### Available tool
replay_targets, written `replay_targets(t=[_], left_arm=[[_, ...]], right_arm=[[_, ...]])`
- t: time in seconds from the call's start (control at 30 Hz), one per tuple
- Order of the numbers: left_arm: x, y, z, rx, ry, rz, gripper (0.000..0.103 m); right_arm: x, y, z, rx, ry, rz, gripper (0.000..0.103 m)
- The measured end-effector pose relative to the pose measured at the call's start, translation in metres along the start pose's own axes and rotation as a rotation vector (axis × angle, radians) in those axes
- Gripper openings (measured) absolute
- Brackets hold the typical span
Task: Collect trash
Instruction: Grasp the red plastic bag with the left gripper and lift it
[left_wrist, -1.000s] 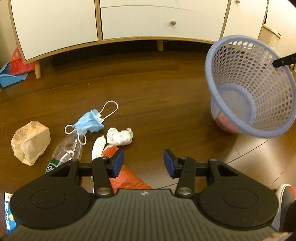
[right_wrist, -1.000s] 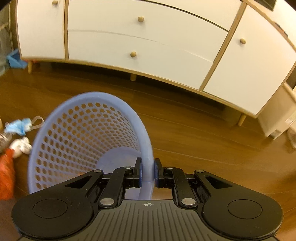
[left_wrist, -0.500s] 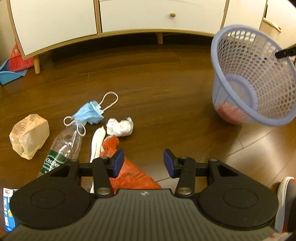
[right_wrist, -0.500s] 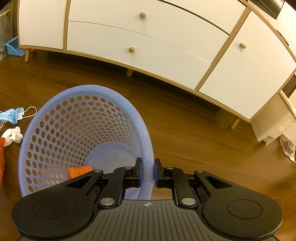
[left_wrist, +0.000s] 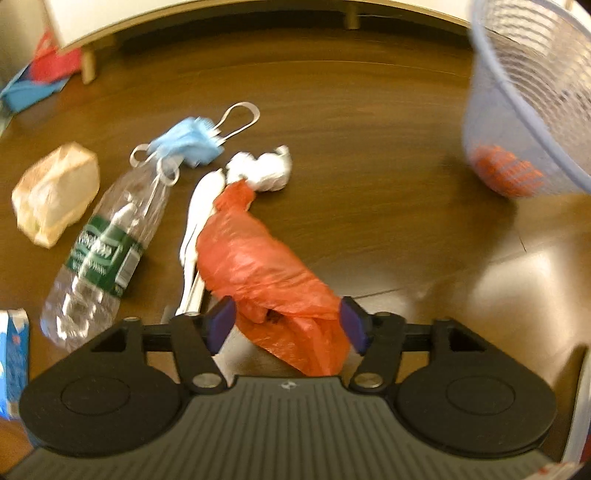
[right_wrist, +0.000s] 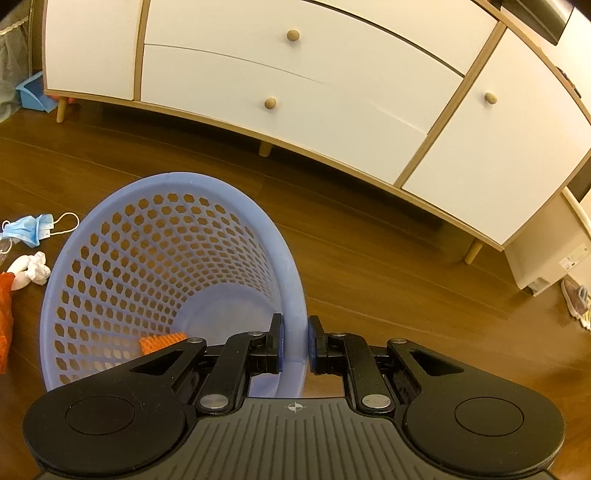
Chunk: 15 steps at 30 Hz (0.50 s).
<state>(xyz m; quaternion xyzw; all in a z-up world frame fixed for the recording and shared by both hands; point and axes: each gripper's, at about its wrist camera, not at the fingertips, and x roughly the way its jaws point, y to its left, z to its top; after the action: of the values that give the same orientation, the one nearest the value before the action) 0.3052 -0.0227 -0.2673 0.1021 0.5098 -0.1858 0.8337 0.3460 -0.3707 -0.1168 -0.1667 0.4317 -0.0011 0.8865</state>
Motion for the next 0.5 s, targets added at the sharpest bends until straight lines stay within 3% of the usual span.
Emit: replay_targets(t=[0.07, 0.23, 0.3, 0.33, 0.37, 0.43, 0.5], left_arm=[[0.009, 0.004, 0.0, -0.059, 0.026, -0.003, 0.068], [0.032, 0.002, -0.005, -0.11, 0.082, 0.012, 0.066], [0.038, 0.001, -0.007, -0.115, 0.087, 0.016, 0.051], [0.041, 0.0, -0.008, -0.117, 0.09, 0.02, 0.035], [0.042, 0.0, -0.008, -0.119, 0.091, 0.019, 0.025], [0.041, 0.0, -0.008, -0.109, 0.074, 0.001, 0.011], [0.036, -0.004, -0.007, -0.068, 0.049, 0.024, 0.008]], right_arm=[[0.0, 0.0, 0.0, -0.002, -0.003, 0.0, 0.009], [0.001, 0.0, 0.0, -0.007, -0.011, 0.002, 0.009], [0.001, 0.0, -0.001, -0.007, -0.014, 0.003, 0.009], [0.002, 0.0, 0.0, -0.008, -0.014, 0.004, 0.009], [0.001, 0.0, -0.001, -0.008, -0.015, 0.003, 0.009], [0.001, 0.0, -0.001, -0.006, -0.016, 0.002, 0.009], [0.002, 0.001, -0.001, -0.003, -0.017, 0.002, 0.009]])
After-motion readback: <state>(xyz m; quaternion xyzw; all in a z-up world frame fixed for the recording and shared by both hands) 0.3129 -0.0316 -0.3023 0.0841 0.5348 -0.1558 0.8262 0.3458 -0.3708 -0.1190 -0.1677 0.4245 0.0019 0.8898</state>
